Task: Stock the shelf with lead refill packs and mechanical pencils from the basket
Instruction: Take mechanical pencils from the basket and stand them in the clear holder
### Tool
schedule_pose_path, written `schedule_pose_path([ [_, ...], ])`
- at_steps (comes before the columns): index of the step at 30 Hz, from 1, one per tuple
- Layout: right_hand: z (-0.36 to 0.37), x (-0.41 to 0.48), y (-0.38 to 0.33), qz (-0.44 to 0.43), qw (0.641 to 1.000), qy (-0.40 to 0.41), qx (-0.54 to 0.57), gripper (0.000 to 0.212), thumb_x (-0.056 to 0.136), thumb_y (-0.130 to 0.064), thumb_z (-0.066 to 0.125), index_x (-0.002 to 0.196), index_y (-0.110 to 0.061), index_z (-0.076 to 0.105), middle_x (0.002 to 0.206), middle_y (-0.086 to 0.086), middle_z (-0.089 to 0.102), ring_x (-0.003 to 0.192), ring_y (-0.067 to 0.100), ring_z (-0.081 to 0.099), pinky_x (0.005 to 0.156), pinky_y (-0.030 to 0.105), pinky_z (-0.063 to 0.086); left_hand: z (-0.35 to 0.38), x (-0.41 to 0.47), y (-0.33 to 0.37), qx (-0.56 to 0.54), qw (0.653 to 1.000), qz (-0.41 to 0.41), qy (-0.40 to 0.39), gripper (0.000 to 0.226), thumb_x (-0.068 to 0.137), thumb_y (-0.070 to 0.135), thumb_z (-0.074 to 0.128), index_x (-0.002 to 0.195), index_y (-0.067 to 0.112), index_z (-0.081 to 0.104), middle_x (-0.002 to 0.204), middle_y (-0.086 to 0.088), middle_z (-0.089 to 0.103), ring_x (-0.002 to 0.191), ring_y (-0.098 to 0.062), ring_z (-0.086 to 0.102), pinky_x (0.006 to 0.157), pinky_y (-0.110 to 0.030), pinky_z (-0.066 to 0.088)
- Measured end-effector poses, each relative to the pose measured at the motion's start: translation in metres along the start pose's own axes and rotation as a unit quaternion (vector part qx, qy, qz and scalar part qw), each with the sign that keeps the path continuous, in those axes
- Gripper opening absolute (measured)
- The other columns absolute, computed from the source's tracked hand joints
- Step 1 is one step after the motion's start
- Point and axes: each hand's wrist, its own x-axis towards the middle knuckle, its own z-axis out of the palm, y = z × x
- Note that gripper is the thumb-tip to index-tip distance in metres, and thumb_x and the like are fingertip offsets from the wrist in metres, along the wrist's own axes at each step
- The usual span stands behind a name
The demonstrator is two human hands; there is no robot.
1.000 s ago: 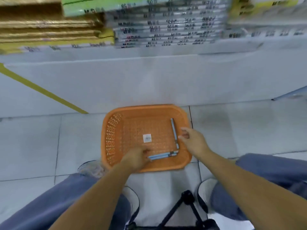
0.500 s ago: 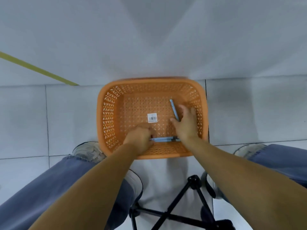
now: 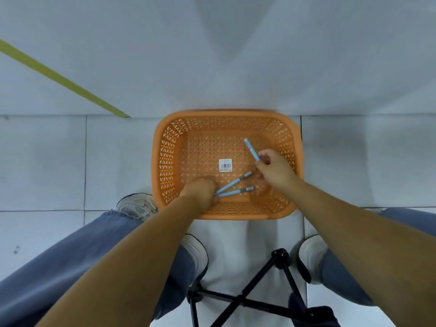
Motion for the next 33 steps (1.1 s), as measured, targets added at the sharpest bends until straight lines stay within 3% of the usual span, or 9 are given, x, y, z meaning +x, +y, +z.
schedule_pose_path([
  [3, -0.017, -0.018, -0.006, -0.017, 0.999, -0.027, 0.031, 0.018, 0.099, -0.02, 0.053, 0.116, -0.024, 0.056, 0.093, -0.002, 0.059, 0.058, 0.008, 0.059, 0.043, 0.016, 0.047, -0.003, -0.012, -0.001, -0.048, 0.999, -0.006, -0.013, 0.026, 0.099, 0.019, 0.057, 0.119, 0.007, 0.067, 0.124, -0.016, 0.063, 0.112, -0.03, 0.058, 0.091, -0.032, 0.042],
  [8, -0.057, -0.053, -0.019, -0.075, 0.995, -0.063, -0.014, 0.016, 0.096, -0.031, 0.057, 0.108, -0.038, 0.065, 0.087, -0.017, 0.059, 0.064, -0.004, 0.055, 0.059, 0.015, 0.041, -0.021, -0.05, 0.005, -0.2, 0.979, -0.044, 0.016, 0.021, 0.102, 0.013, 0.053, 0.115, 0.001, 0.063, 0.111, -0.018, 0.071, 0.092, -0.025, 0.065, 0.065, -0.027, 0.041],
  [10, -0.076, -0.067, -0.03, -0.085, 0.993, -0.078, -0.021, 0.017, 0.094, -0.03, 0.06, 0.094, -0.045, 0.069, 0.088, -0.019, 0.063, 0.065, -0.006, 0.056, 0.062, 0.016, 0.041, -0.038, -0.069, 0.016, -0.347, 0.935, -0.046, 0.056, 0.017, 0.104, 0.008, 0.049, 0.117, 0.001, 0.057, 0.104, -0.013, 0.07, 0.083, -0.02, 0.067, 0.058, -0.024, 0.046],
  [13, -0.1, -0.09, -0.054, -0.116, 0.986, -0.096, -0.069, 0.014, 0.086, -0.026, 0.071, 0.093, -0.038, 0.073, 0.085, -0.014, 0.066, 0.06, -0.003, 0.057, 0.054, 0.012, 0.042, -0.075, -0.104, 0.042, -0.486, 0.867, -0.008, 0.105, 0.01, 0.106, 0.008, 0.046, 0.114, 0.01, 0.051, 0.101, -0.007, 0.068, 0.093, -0.021, 0.067, 0.062, -0.026, 0.054],
  [18, -0.127, -0.139, -0.119, -0.236, 0.967, -0.084, -0.042, 0.04, 0.072, -0.002, 0.082, 0.104, -0.014, 0.061, 0.072, 0.0, 0.062, 0.049, 0.0, 0.051, 0.05, 0.02, 0.043, -0.135, -0.166, 0.092, -0.502, 0.85, 0.089, 0.132, 0.012, 0.105, 0.012, 0.047, 0.116, 0.011, 0.053, 0.118, -0.012, 0.059, 0.11, -0.028, 0.066, 0.077, -0.029, 0.06],
  [21, -0.148, -0.175, -0.155, -0.292, 0.955, -0.041, -0.005, 0.037, 0.075, 0.001, 0.078, 0.104, -0.012, 0.06, 0.072, 0.0, 0.06, 0.048, 0.002, 0.055, 0.048, 0.018, 0.045, -0.164, -0.202, 0.114, -0.463, 0.862, 0.121, 0.167, 0.026, 0.106, 0.013, 0.045, 0.127, -0.003, 0.044, 0.118, -0.014, 0.059, 0.097, -0.026, 0.065, 0.081, -0.037, 0.06],
  [25, -0.176, -0.222, -0.192, -0.344, 0.925, -0.005, 0.162, 0.022, 0.084, 0.006, 0.068, 0.102, -0.004, 0.06, 0.082, 0.014, 0.065, 0.065, 0.021, 0.068, 0.063, 0.029, 0.055, -0.201, -0.247, 0.14, -0.432, 0.861, 0.164, 0.213, 0.027, 0.108, 0.016, 0.04, 0.13, 0.0, 0.04, 0.112, -0.008, 0.064, 0.081, -0.018, 0.067, 0.07, -0.03, 0.061],
  [28, -0.191, -0.254, -0.215, -0.392, 0.888, 0.006, 0.239, 0.022, 0.09, 0.004, 0.061, 0.109, -0.008, 0.062, 0.086, 0.012, 0.07, 0.069, 0.02, 0.069, 0.066, 0.028, 0.056, -0.223, -0.276, 0.157, -0.436, 0.85, 0.194, 0.224, 0.022, 0.109, 0.021, 0.037, 0.128, 0.011, 0.041, 0.115, -0.011, 0.066, 0.083, -0.019, 0.07, 0.071, -0.035, 0.061],
  [33, -0.22, -0.301, -0.254, -0.486, 0.839, 0.11, 0.219, 0.03, 0.09, -0.001, 0.063, 0.108, -0.022, 0.052, 0.088, 0.003, 0.075, 0.078, 0.015, 0.071, 0.062, 0.022, 0.055, -0.259, -0.312, 0.177, -0.412, 0.826, 0.224, 0.314, 0.016, 0.109, 0.023, 0.038, 0.122, 0.016, 0.042, 0.113, -0.002, 0.072, 0.089, -0.019, 0.075, 0.068, -0.035, 0.063],
])
